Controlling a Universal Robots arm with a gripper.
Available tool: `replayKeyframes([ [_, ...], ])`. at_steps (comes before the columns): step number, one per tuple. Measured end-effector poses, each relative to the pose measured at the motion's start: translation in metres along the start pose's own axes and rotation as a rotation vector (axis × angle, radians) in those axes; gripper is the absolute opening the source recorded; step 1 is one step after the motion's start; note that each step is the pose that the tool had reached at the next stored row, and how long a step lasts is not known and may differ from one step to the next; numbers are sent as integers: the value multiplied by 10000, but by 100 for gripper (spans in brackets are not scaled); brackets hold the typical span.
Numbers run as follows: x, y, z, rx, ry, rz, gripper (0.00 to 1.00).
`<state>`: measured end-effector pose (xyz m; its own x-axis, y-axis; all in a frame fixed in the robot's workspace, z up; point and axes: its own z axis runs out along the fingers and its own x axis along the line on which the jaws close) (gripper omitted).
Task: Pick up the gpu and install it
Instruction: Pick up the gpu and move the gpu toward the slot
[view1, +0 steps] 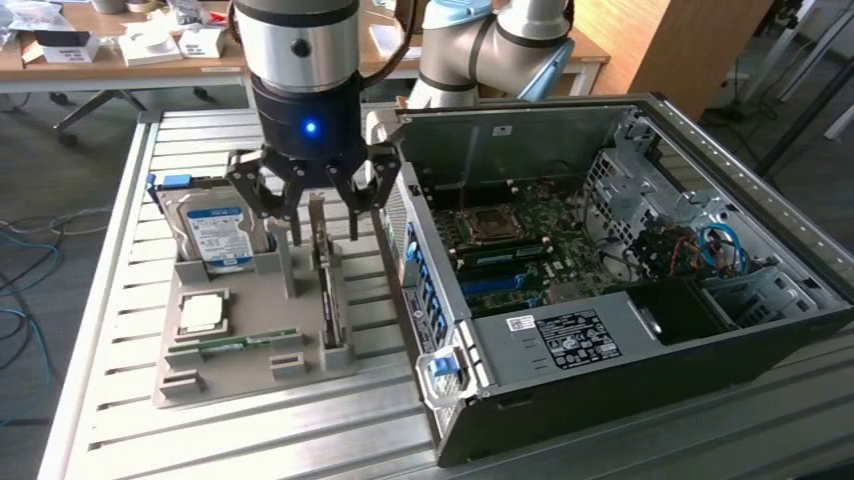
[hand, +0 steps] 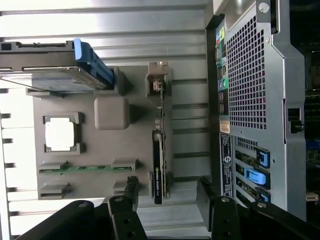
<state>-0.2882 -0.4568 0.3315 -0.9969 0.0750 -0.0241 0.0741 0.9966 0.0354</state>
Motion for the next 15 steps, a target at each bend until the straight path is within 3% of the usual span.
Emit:
replayKeyframes([
  [15,6,-9,259,0,0,0,59],
])
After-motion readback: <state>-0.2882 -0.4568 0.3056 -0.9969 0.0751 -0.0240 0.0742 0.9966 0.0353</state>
